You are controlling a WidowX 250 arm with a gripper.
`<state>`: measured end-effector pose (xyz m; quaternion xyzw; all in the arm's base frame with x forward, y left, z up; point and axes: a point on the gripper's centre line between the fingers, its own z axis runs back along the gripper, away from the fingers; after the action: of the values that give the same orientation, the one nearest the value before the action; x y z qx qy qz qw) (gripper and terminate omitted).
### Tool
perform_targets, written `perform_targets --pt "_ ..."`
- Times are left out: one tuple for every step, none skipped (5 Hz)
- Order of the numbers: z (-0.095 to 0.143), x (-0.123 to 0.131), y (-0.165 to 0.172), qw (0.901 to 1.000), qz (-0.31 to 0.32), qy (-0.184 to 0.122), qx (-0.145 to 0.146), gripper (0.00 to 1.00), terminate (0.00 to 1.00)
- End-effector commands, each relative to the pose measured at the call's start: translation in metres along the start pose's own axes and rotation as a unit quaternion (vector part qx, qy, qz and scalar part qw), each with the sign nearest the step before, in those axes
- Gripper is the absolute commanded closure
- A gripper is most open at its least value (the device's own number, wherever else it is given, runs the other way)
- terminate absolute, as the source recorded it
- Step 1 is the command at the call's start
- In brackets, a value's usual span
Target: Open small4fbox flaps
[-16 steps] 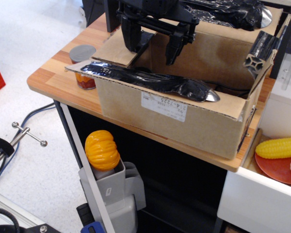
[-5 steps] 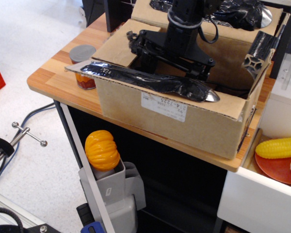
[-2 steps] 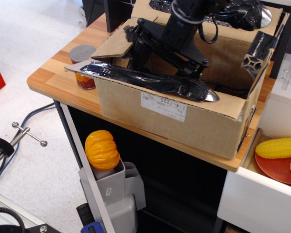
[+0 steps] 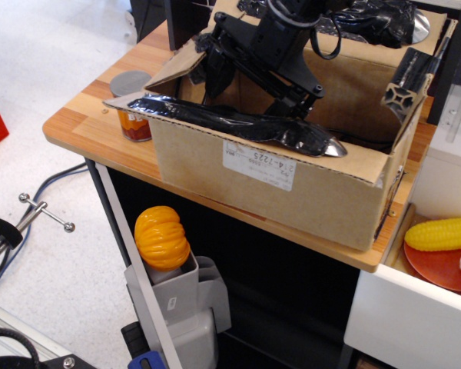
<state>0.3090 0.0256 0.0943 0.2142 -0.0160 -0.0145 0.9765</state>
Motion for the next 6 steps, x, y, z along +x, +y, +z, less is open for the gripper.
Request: perform_targets --pt "0.02 -0.003 0.048 0.9983 0.006 -0.043 0.038 0.0 0.0" --pt "0.023 -0.005 0.058 0.9979 0.001 -0.046 0.045 0.0 0.0" --pt "0.016 -0.007 0.067 0.9972 -0.006 -0.057 0.047 0.0 0.0" --pt "0.005 -0.006 0.078 0.9974 -0.016 -0.062 0.034 0.0 0.0" --pt "-0.006 -0.005 0.084 0.9976 -0.014 -0.067 0.016 0.0 0.0" --pt "-0.013 -0.004 0.086 0.9974 -0.011 -0.071 0.006 0.0 0.0"
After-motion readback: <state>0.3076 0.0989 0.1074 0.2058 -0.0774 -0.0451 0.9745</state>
